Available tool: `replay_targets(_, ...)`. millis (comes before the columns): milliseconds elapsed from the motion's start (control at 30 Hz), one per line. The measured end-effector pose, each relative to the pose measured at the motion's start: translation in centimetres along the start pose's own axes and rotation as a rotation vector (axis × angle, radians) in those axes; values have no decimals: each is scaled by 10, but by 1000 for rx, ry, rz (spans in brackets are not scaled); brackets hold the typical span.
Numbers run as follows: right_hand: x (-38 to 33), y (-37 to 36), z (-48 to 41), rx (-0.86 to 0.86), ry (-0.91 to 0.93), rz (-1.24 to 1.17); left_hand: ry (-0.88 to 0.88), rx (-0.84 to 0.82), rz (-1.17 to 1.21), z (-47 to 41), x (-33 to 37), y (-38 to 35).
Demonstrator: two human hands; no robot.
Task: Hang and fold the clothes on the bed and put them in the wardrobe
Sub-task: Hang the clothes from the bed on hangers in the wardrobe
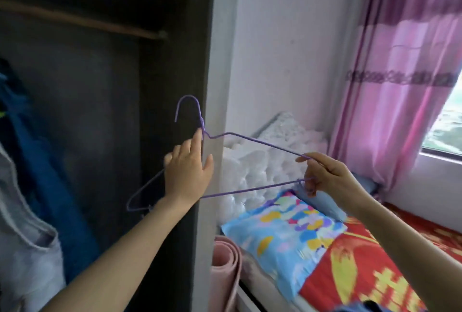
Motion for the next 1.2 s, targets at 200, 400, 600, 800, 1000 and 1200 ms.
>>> replay_targets(200, 27, 131, 108, 207, -175, 180, -271, -117, 314, 65, 111, -69)
replay_targets(400, 24, 228, 246, 412, -466, 391, -411, -381, 619, 148, 213, -139)
replay_targets(600, 4, 251, 373, 410, -752, 641, -716, -700, 883, 276, 305, -171)
replay_targets(800, -27, 247, 437, 580, -789, 661, -1122, -959, 1162, 386, 381, -151)
replay_targets(1000, -67, 245, 514, 948, -1010, 758, -1371, -1264, 1357, 472, 439, -125)
replay_targets(1200, -149, 208, 595, 1263, -1325, 1005, -1490, -1478, 1565, 555, 483, -54)
Point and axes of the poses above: each hand's wrist, its own z-axis away from the middle knuckle, its own y-axis out of the back of the hand, x = y × z, the point moved 6 cm from there along -z, towards the middle knuckle, and after that the axes turned 7 degrees about y, right-handed, at the moved point
